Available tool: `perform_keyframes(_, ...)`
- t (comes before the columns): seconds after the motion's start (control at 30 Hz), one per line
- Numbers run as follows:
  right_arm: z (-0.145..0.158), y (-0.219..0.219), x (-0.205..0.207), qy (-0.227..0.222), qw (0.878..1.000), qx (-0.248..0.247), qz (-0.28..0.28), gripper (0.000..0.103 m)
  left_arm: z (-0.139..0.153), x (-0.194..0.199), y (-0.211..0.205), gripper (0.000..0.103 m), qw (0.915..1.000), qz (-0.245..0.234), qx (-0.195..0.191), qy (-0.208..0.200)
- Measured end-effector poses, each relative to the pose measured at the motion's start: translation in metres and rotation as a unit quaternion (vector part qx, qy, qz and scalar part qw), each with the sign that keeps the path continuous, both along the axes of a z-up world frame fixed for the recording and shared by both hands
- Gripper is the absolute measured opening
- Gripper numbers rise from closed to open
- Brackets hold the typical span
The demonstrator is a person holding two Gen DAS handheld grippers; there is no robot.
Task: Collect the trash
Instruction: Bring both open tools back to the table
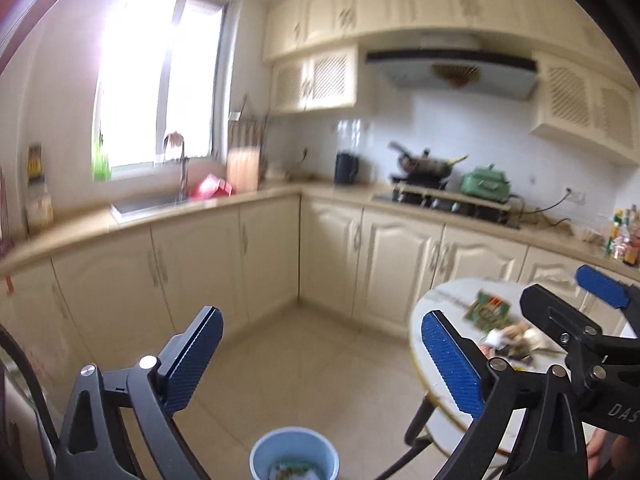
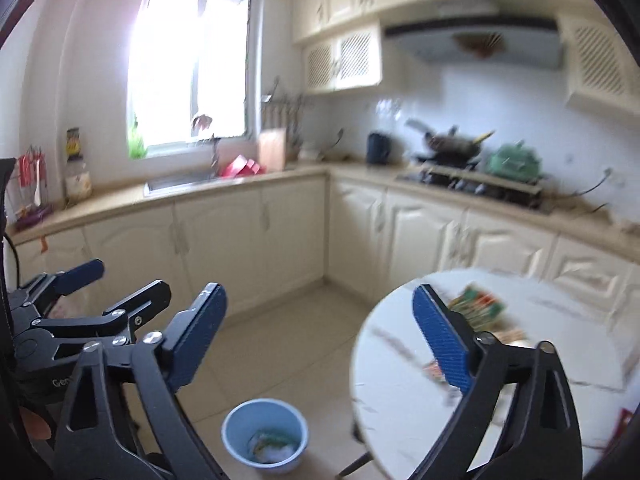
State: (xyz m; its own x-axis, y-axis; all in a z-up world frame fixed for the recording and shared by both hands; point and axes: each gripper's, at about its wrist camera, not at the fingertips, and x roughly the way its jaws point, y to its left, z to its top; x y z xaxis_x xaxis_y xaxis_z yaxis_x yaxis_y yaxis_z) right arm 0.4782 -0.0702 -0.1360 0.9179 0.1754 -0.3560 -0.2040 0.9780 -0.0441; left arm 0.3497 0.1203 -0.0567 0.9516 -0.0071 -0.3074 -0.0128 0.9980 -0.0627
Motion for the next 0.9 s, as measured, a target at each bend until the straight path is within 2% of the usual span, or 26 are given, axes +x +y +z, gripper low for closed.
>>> perform_keyframes(0.13,0.04,-0.021,-0.05,-0.048,0.998,-0.001,-0.035,0.103,0.01,-0.047,-0.017,0.102,0.9987,-0.019,-0.002,-0.047)
perform_keyframes(0.2,0.054,-0.029,-0.067,-0.061,0.997,-0.002,-0.051,0.103,0.002,-0.069,-0.03,0.102,0.9975,-0.026,-0.004,-0.066)
perform_keyframes(0.3,0.07,-0.043,-0.095,-0.081,0.994,-0.001,-0.069,0.103,-0.02,-0.1,-0.042,0.102,0.995,-0.029,0.004,-0.095)
perform_keyframes(0.37,0.078,-0.054,-0.112,-0.092,0.992,0.0,-0.082,0.103,-0.046,-0.124,-0.062,0.102,0.9937,-0.033,0.013,-0.107)
perform_keyframes(0.5,0.088,-0.069,-0.138,-0.111,0.988,0.002,-0.106,0.103,-0.072,-0.162,-0.09,0.102,0.9902,-0.044,0.02,-0.131)
perform_keyframes(0.63,0.096,-0.084,-0.151,-0.125,0.984,0.005,-0.128,0.103,-0.088,-0.164,-0.108,0.102,0.9885,-0.058,0.022,-0.138)
perform_keyframes(0.83,0.096,-0.108,-0.153,-0.125,0.98,0.008,-0.154,0.103,-0.088,-0.151,-0.124,0.102,0.988,-0.077,0.028,-0.131)
perform_keyframes(0.9,0.093,-0.12,-0.151,-0.122,0.979,0.008,-0.162,0.103,-0.074,-0.134,-0.129,0.102,0.9881,-0.086,0.029,-0.125)
